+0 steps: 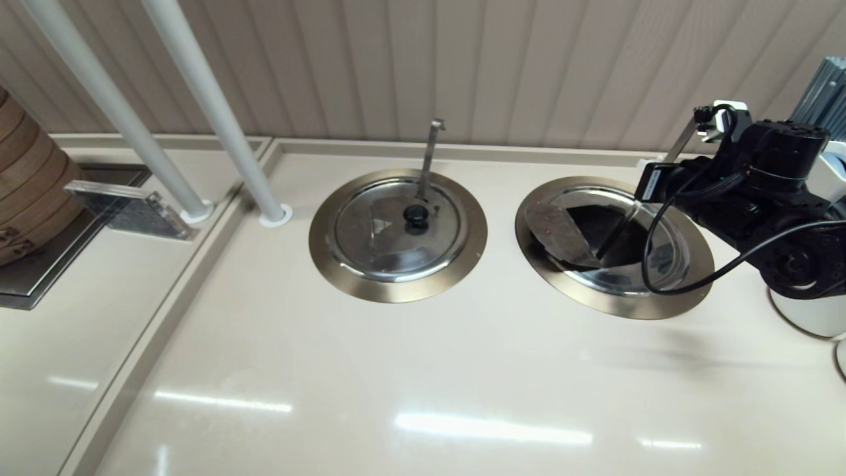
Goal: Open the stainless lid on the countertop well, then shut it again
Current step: Stir with a spoon
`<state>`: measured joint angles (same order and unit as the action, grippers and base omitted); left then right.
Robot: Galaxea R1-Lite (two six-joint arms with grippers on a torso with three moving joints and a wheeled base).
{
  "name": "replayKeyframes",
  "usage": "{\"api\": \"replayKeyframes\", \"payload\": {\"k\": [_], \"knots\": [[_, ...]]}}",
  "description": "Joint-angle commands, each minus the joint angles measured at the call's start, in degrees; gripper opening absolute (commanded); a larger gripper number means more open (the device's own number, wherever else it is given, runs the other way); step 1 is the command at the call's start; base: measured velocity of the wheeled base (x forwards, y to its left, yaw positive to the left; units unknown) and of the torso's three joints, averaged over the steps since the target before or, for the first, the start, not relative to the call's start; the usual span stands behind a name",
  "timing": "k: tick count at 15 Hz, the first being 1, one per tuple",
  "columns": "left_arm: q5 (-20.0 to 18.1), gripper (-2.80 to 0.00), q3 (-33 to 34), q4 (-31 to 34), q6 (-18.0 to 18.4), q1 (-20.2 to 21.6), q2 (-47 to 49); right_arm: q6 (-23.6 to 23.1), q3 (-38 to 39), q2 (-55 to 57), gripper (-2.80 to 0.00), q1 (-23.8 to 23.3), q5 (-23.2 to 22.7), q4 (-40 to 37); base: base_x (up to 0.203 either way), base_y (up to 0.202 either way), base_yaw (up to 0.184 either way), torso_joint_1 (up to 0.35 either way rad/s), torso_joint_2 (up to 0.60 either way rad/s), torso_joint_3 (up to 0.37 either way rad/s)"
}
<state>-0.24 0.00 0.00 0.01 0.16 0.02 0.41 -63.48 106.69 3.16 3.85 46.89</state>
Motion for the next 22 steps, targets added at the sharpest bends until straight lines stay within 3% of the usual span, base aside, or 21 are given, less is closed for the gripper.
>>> {"api": "replayKeyframes", "payload": {"k": [1, 7, 8, 22], "knots": [[0.0, -2.8, 0.0, 0.0, 0.0, 0.0, 0.1, 0.0, -0.5, 0.8, -2.8, -0.4, 0.0, 0.3, 0.0, 0.0, 0.0, 0.0, 0.0, 0.0], [0.0, -2.8, 0.0, 0.0, 0.0, 0.0, 0.1, 0.0, -1.2, 2.9, -2.8, -1.2, -0.1, 0.5, 0.0, 0.0, 0.0, 0.0, 0.0, 0.0], [0.0, -2.8, 0.0, 0.0, 0.0, 0.0, 0.1, 0.2, -1.6, 3.1, 0.0, -1.5, -0.1, 0.5, 0.0, 0.0, 0.0, 0.0, 0.0, 0.0], [0.0, -2.8, 0.0, 0.0, 0.0, 0.0, 0.1, 0.0, -4.2, 6.9, 0.0, -1.6, 1.6, 2.5, 0.0, 0.0, 0.0, 0.0, 0.0, 0.0]]}}
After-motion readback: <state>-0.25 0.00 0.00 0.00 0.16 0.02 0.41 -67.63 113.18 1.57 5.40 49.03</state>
